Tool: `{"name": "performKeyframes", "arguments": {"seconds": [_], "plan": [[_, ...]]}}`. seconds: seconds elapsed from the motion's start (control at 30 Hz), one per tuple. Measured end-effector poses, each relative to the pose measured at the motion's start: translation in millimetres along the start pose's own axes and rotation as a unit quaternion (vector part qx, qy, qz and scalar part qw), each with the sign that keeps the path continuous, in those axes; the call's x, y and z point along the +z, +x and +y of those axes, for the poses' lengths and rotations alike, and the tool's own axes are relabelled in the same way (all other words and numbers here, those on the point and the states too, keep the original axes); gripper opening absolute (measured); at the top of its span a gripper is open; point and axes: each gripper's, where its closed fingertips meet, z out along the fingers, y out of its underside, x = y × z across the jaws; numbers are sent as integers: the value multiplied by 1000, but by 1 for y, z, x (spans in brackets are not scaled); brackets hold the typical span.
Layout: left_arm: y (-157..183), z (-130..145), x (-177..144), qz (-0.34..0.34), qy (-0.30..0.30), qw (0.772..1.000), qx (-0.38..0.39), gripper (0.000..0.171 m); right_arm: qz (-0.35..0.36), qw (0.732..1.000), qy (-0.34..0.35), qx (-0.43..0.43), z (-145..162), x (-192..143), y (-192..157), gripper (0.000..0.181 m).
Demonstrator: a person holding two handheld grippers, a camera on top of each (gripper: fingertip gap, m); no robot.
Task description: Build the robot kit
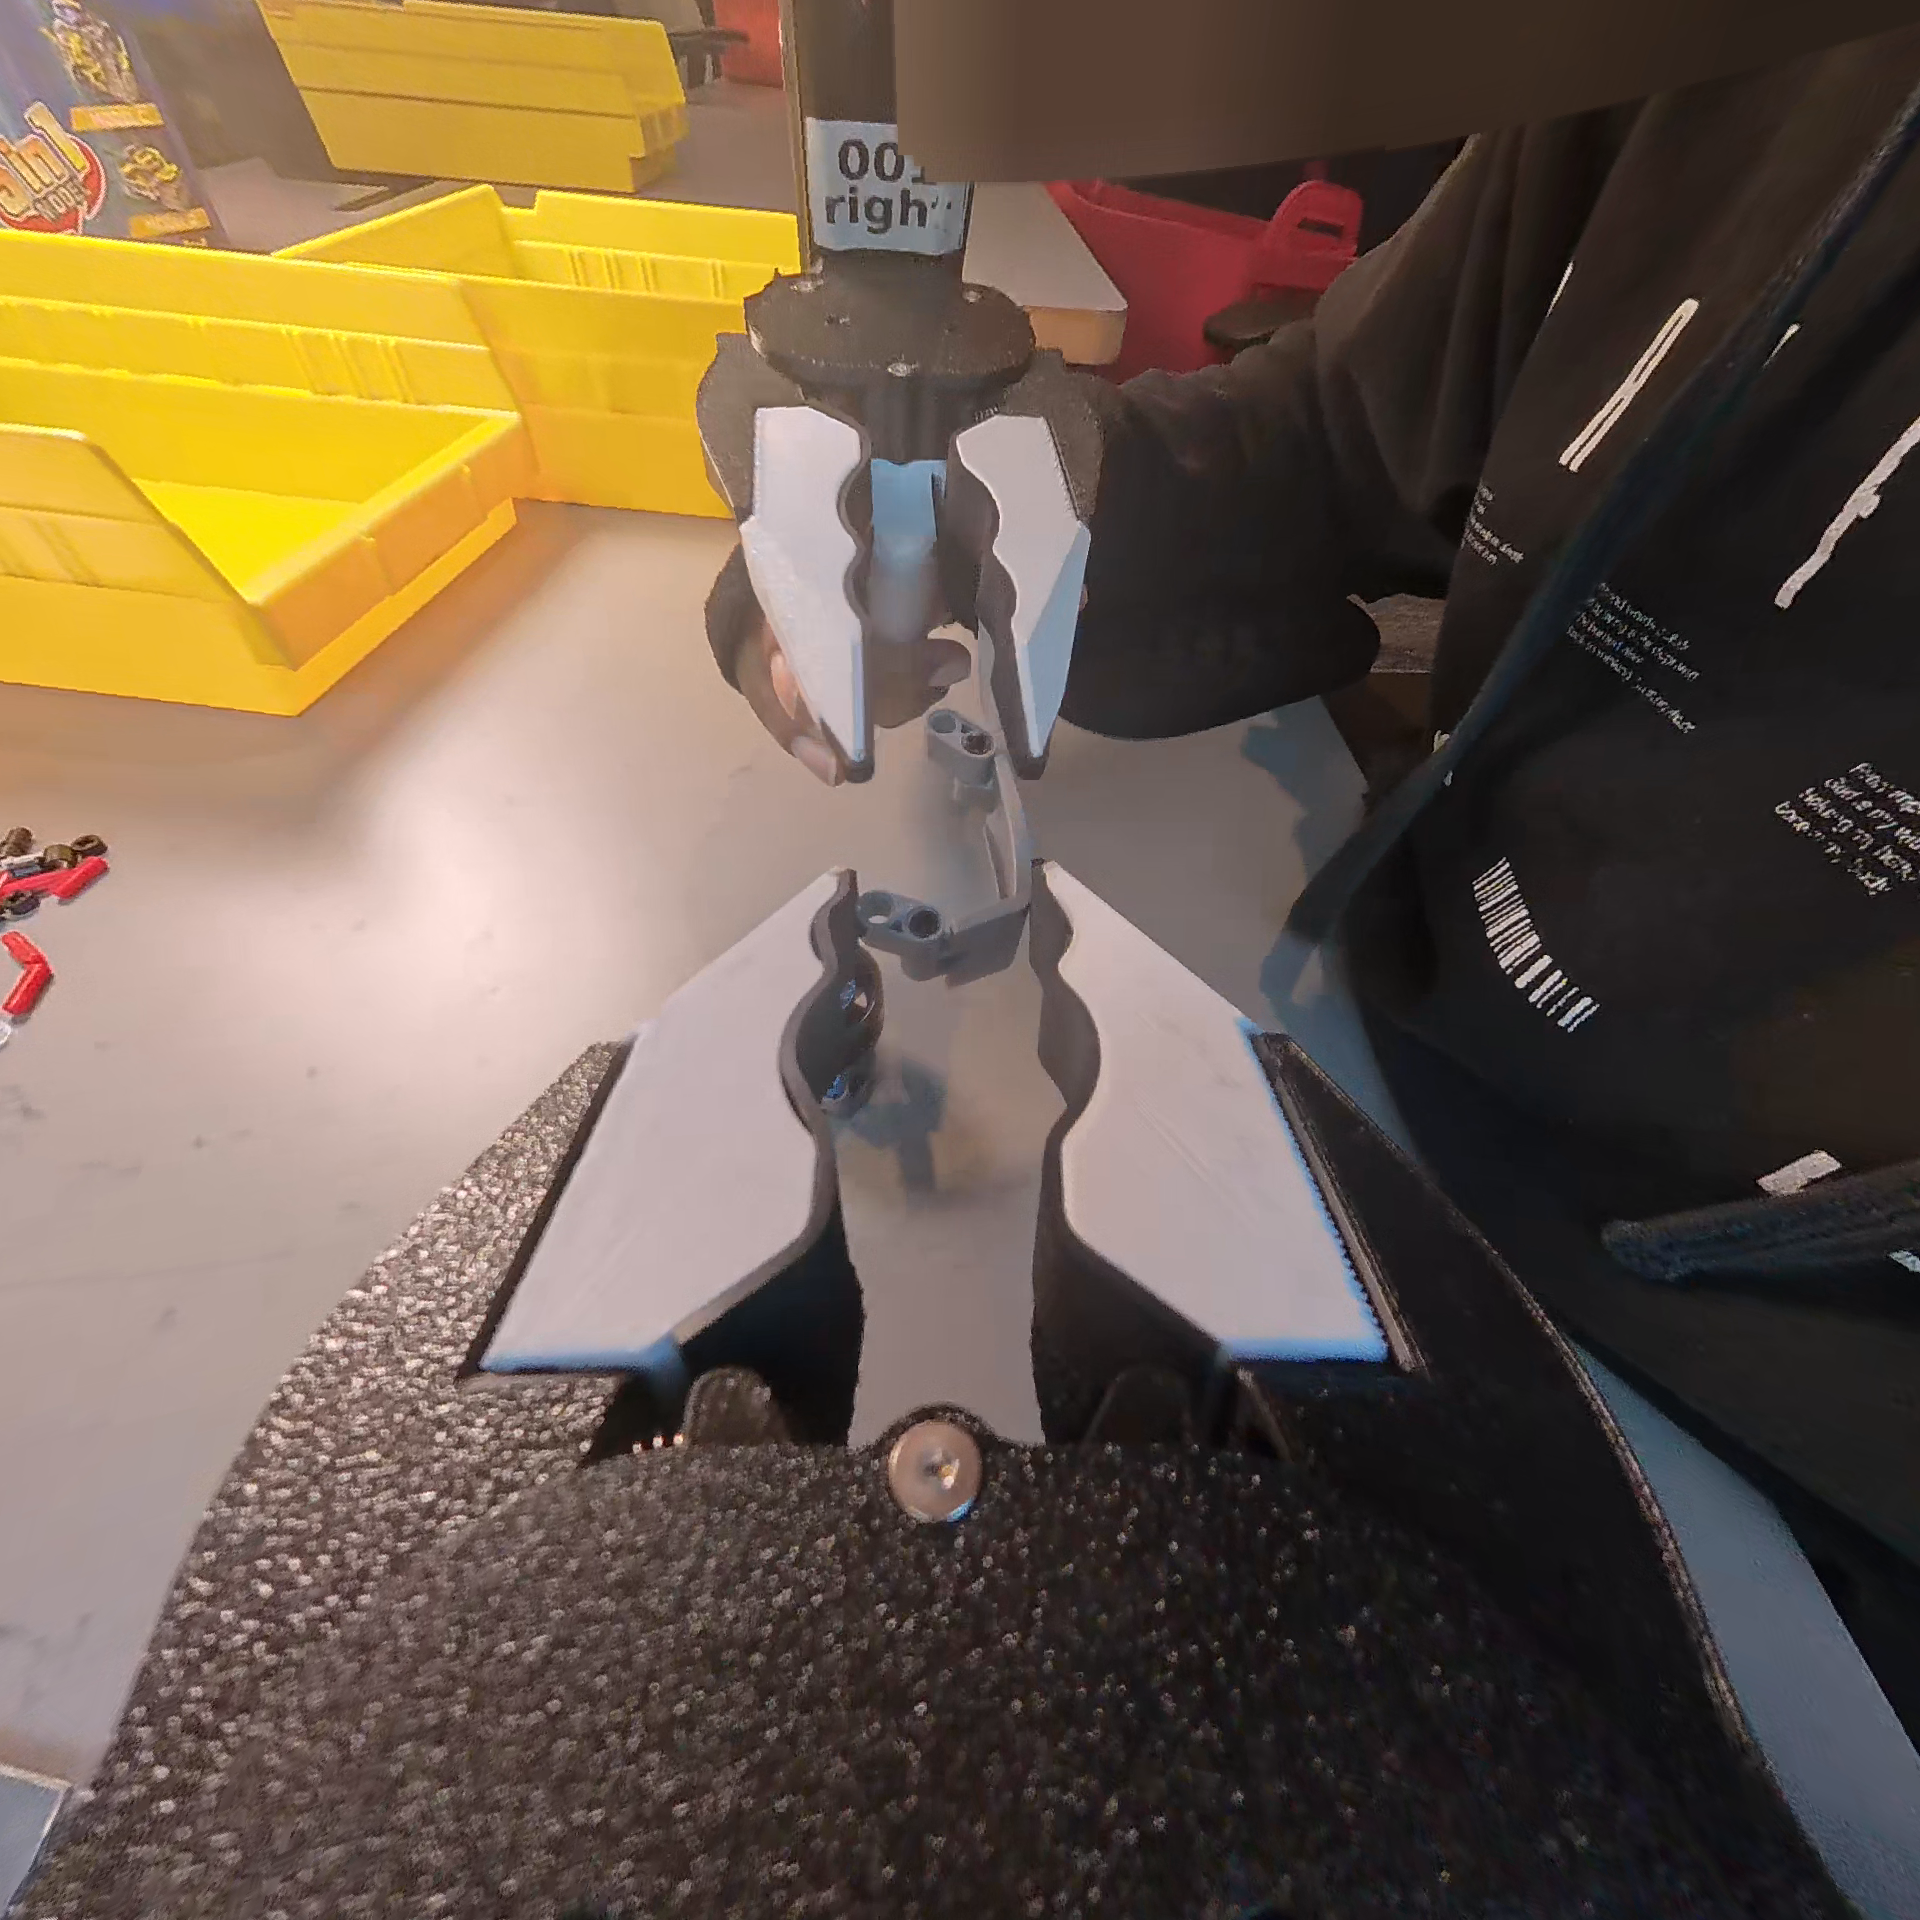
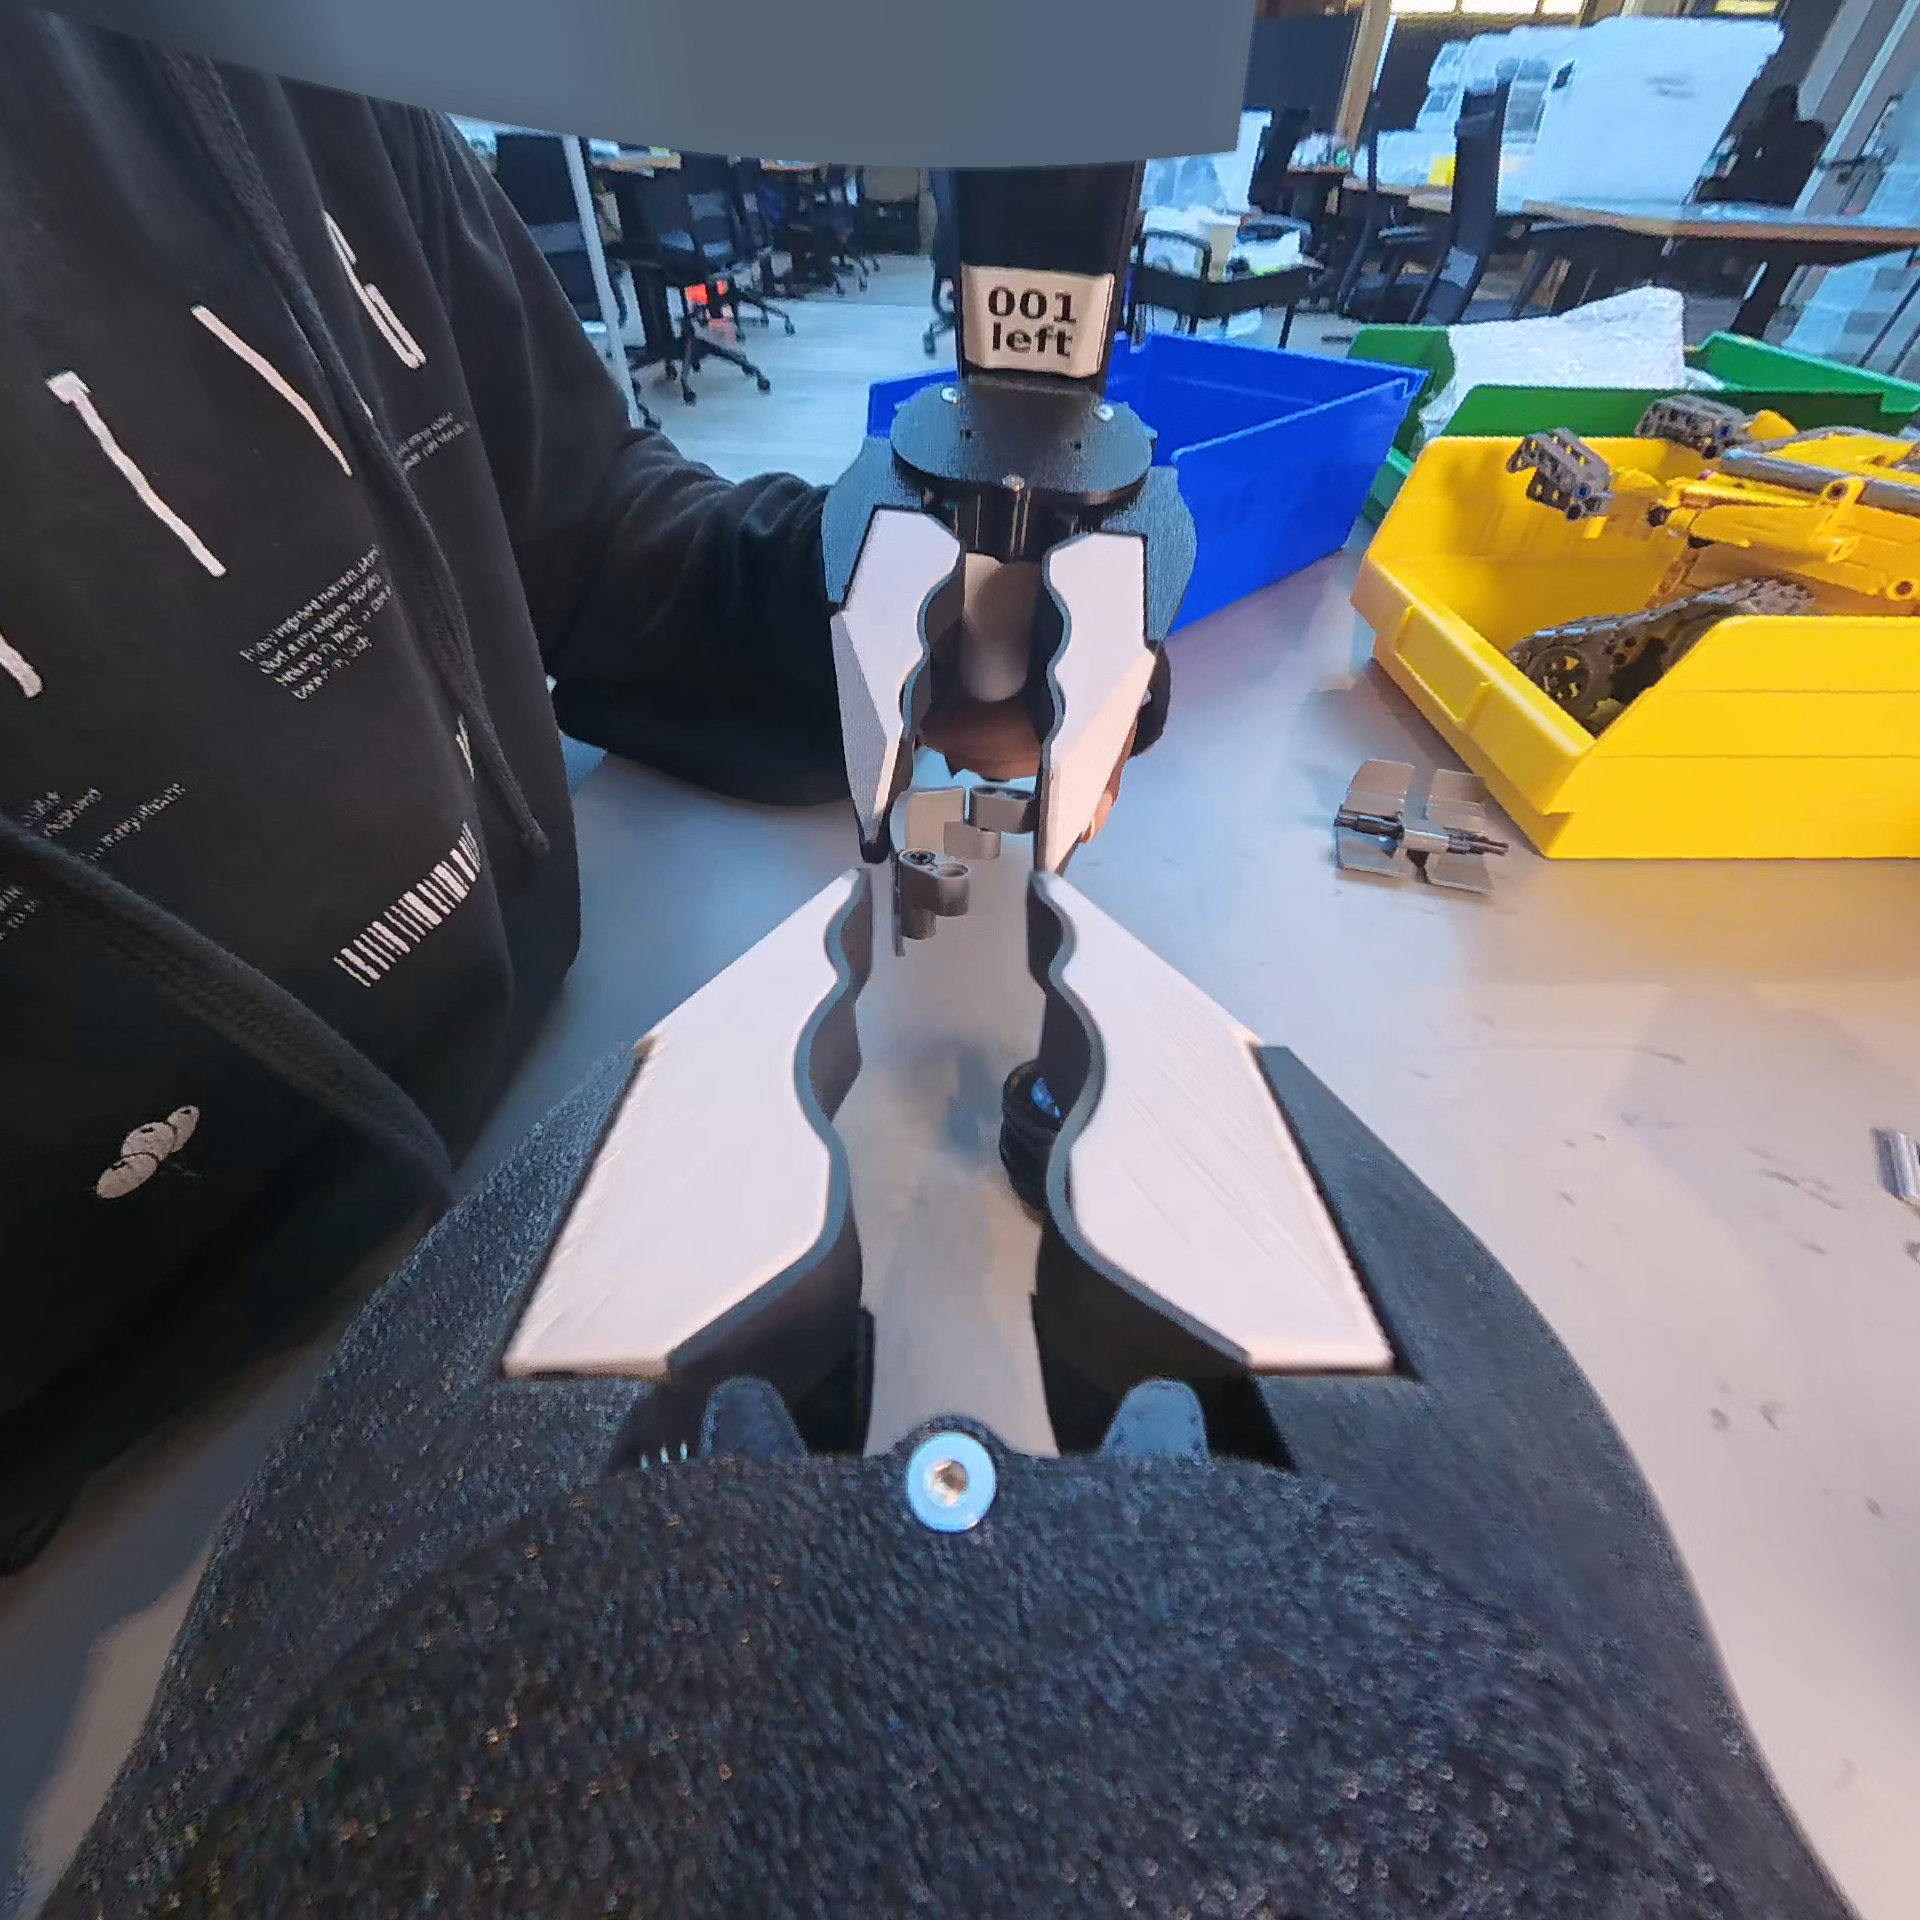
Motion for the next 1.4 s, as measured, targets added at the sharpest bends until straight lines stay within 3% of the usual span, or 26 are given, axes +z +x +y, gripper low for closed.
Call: {"name": "performKeyframes", "arguments": {"seconds": [0.1,0.23,0.4,0.5,0.9,1.07,1.27,1.4], "plan": [[3,2,3,3,-5,1000,8,31,2,1000,-16,-18,3,3,-4,29],[10,3,7,21,-8,1000,10,32,-33,999,-32,-18,11,11,-17,14],[34,-6,1,103,27,994,-5,29,-132,990,16,42,2,4,-39,12],[38,-9,-2,117,38,992,0,25,-165,984,36,60,-4,3,-43,12],[16,-5,-3,44,18,999,26,22,-133,987,26,81,4,1,-27,12],[2,0,-6,3,3,999,35,9,-120,988,22,91,8,-2,-19,12],[4,11,-5,14,-25,999,38,18,-134,987,-5,83,16,-1,-19,11],[-8,19,-4,-14,-38,999,35,10,-150,985,-28,76,21,1,-17,11]]}}
